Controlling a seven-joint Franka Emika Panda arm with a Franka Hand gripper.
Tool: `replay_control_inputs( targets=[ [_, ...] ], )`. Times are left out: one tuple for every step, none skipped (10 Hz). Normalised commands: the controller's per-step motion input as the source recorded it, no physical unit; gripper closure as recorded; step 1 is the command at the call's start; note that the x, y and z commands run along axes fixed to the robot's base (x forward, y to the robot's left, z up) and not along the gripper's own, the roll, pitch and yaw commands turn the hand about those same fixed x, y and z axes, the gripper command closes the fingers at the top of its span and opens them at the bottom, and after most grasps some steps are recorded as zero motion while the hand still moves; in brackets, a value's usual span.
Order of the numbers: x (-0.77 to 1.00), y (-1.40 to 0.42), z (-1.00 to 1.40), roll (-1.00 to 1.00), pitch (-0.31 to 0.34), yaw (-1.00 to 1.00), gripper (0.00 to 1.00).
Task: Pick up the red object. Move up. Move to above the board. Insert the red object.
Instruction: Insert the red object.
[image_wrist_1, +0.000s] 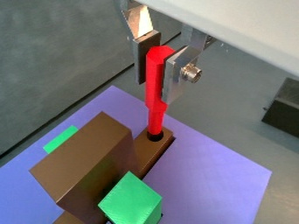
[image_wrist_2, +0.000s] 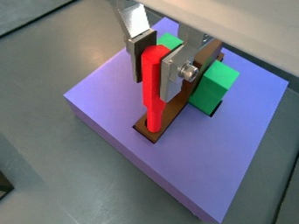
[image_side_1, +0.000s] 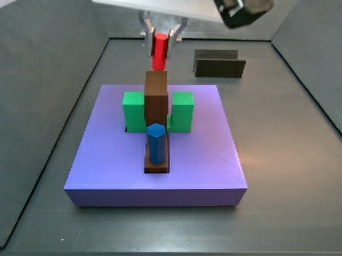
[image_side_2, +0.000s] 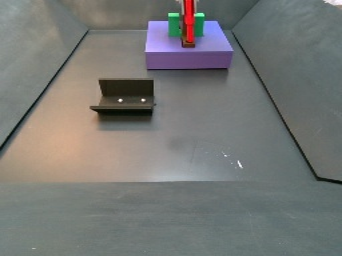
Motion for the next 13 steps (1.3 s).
replay_control_inputs(
  targets=[
    [0.07, 0.00, -0.24, -0.06, -0.023, -0.05, 1.00],
    [0.06, -0.01, -0.13, -0.06, -0.006, -0.01, 1.00],
    [0.17, -0.09, -0.07, -0.04, 0.000, 0.00, 1.00],
    [0.27, -0.03, -0.13, -0.01, 0.000, -0.09, 1.00],
    [0.24, 0.00, -0.23, 0.00, 0.000, -0.10, 1.00],
    [0.04, 0.03, -0.32, 0.00, 0.000, -0.08, 1.00],
    [0.00, 0.05, -0.39, 0.00, 0.000, -0.05, 1.00],
    [0.00, 0.09, -0.50, 0.00, 0.000, -0.04, 1.00],
    [0.00, 0.07, -0.51, 0.00, 0.000, -0.05, 1.00],
    [-0.05, 0.05, -0.48, 0.00, 0.000, -0.06, 1.00],
    [-0.01, 0.00, -0.52, 0.00, 0.000, -0.07, 1.00],
    [-0.10, 0.07, -0.33, -0.07, 0.000, -0.13, 1.00],
    [-0.43, 0.04, -0.01, -0.07, -0.037, -0.09, 1.00]
  ],
)
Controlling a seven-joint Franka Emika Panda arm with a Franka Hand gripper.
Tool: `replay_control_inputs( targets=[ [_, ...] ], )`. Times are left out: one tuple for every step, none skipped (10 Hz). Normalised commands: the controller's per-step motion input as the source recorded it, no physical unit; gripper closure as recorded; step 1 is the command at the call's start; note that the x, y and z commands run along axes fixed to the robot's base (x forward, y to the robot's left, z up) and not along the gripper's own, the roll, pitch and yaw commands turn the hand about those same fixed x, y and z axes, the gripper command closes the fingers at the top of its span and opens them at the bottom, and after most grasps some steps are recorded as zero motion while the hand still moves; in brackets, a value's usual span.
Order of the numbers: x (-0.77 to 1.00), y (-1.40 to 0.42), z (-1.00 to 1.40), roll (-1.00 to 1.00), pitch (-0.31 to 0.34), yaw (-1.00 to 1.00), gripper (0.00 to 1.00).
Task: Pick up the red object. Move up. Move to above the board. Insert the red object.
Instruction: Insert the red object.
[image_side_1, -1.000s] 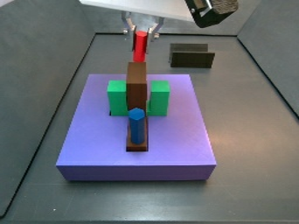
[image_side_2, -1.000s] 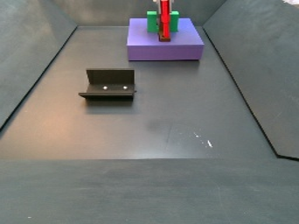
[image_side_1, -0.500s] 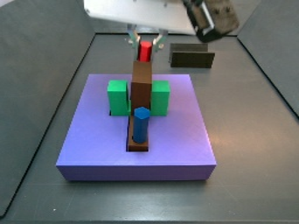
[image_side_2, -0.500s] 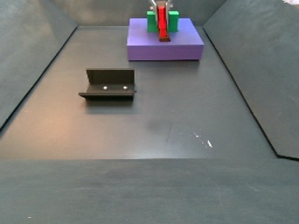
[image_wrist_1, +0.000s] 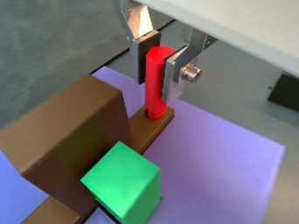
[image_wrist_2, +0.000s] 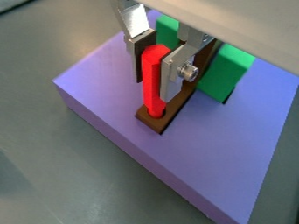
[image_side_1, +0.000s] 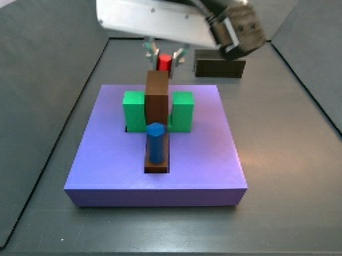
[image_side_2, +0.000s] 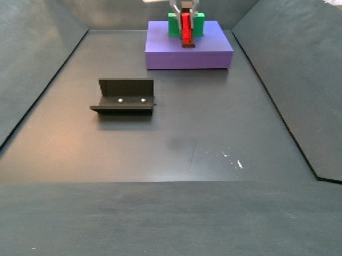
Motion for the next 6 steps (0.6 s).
replay_control_inputs(
  targets=[
    [-0.32, 0.00, -0.07, -0.07, -0.059, -0.06, 1.00],
    [0.00, 0.00, -0.43, -0.09, -0.057, -0.06, 1.00],
    [0.00, 0.00, -0.63, -0.03, -0.029, -0.06, 1.00],
    [0.00, 0.01, -0.71, 0.00, -0.021, -0.06, 1.00],
    [0.00, 0.00, -0.61, -0.02, -0.043, -0.06, 1.00],
    [0.00, 0.00, 0.00, 0.00, 0.000, 0.00, 1.00]
  ],
)
